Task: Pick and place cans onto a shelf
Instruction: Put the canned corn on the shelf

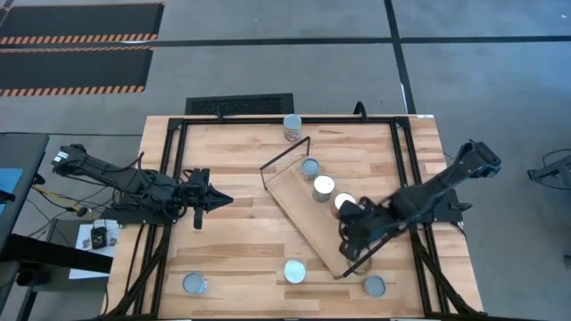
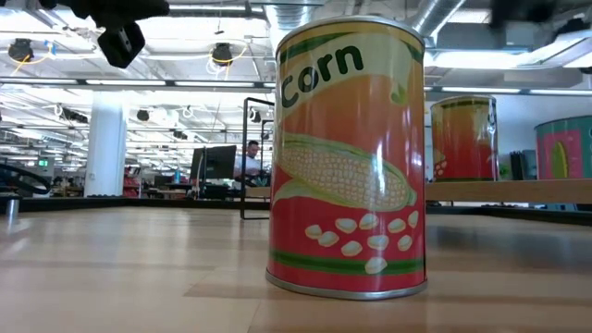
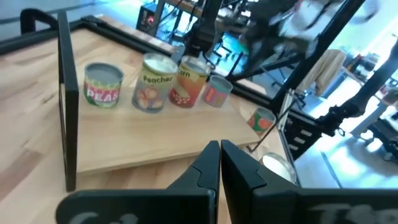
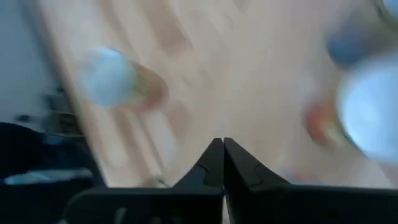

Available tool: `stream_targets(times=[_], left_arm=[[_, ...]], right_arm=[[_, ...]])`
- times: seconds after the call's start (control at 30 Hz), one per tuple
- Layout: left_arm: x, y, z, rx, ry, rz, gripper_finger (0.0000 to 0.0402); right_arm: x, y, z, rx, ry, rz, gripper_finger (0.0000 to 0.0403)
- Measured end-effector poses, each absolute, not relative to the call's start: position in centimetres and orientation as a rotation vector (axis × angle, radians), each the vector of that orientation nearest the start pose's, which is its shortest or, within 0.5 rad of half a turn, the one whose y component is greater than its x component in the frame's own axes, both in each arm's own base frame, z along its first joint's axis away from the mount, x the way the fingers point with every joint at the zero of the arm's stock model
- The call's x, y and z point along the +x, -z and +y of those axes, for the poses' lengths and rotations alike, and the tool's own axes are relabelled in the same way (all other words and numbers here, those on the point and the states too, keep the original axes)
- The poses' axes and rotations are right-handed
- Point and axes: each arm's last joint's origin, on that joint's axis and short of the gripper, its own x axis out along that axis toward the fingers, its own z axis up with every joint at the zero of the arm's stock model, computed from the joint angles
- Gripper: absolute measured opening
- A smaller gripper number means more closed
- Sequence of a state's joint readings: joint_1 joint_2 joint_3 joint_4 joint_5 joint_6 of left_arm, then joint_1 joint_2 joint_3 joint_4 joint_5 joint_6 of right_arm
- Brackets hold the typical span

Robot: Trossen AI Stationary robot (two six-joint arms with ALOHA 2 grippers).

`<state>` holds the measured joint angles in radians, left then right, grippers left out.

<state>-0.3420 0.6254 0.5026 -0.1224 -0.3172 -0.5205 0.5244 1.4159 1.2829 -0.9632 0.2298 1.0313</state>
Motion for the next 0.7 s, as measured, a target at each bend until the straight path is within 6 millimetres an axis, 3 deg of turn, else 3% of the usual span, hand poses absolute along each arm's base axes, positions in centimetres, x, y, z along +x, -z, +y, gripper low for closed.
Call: stream_targets(times=[0.23,0.43,0.7], left_arm=[[14.8,-26.2,-4.4,-0.418,-0.011,0.249,0.0],[15.6,-26.3,-5.2,-0.404,0.013,0.253,0.0],[18.4,-27.7,-7.6,-0.359,-0.011,0.298,0.0]], right_arm=[[23.4,-31.4,12.7,0.483,0.226,0.676,0.0006],[23.0,-31.8,10.4,0.437,0.128,0.562,0.0005],[21.5,-34.5,7.1,0.312,0.042,0.467,0.0004]])
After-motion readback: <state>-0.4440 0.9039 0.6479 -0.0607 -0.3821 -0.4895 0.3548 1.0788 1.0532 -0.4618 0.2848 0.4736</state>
